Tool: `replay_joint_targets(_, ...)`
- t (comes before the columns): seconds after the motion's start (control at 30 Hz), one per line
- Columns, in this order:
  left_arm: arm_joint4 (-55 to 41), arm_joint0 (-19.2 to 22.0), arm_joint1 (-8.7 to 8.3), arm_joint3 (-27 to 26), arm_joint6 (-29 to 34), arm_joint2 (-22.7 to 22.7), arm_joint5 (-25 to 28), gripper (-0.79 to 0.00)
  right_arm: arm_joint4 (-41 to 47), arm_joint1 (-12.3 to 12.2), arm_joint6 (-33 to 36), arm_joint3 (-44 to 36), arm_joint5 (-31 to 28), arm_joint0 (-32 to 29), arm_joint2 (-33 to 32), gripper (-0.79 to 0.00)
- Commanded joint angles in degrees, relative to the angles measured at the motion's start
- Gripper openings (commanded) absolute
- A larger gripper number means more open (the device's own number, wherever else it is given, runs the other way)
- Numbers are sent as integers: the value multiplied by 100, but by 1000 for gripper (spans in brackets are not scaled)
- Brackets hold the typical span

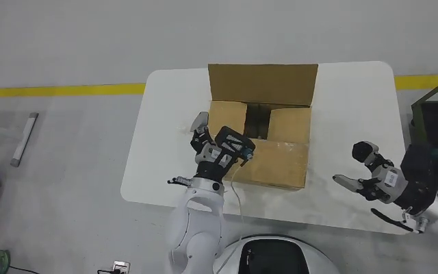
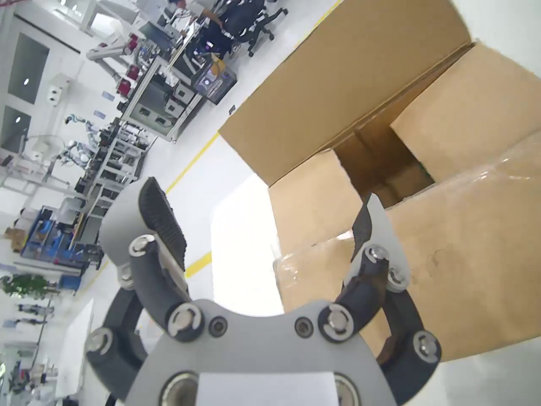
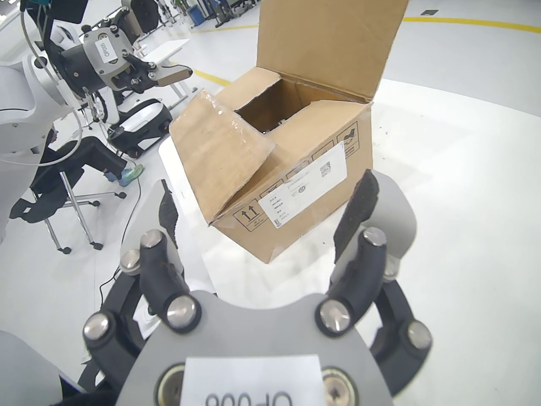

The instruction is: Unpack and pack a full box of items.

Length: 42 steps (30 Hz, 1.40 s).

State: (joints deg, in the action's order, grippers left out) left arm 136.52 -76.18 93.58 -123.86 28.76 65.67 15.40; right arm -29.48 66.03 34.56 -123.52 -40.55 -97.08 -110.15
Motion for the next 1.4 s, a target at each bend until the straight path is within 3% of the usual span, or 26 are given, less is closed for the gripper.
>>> replay_joint_targets(0.0, 50, -75, -9, -24, -81, 27, -220, 0, -10, -11, 19, -2, -2, 94, 173, 0)
replay_joint_targets(0.1, 70, -75, -15, -46, -188, 81, -462, 0, -80, -33, 118, 67, 86, 361, 520, 0)
replay_joint_targets(0.33, 70, -75, -15, -46, -188, 81, -462, 0, -414, -59, 184, 462, 263, 1086, 1348, 0)
replay_joint_targets(0.67, 70, -75, -15, -46, -188, 81, -462, 0, -449, -91, 181, 853, 491, 1540, 1818, 0)
replay_joint_targets(0.7, 70, -75, -15, -46, -188, 81, -462, 0, -399, -97, 216, 860, 484, 1556, 1855, -117)
replay_joint_targets(0.73, 70, -75, -15, -46, -188, 81, -462, 0, -370, -104, 249, 857, 483, 1574, 1872, -320)
replay_joint_targets(0.97, 70, -75, -15, -46, -188, 81, -462, 0, -31, -163, 427, 774, 505, 1484, 1814, -785)
replay_joint_targets(1.37, 49, 28, -32, -9, -299, 32, -483, 0, 531, -288, 758, 412, 274, 1195, 1519, -785)
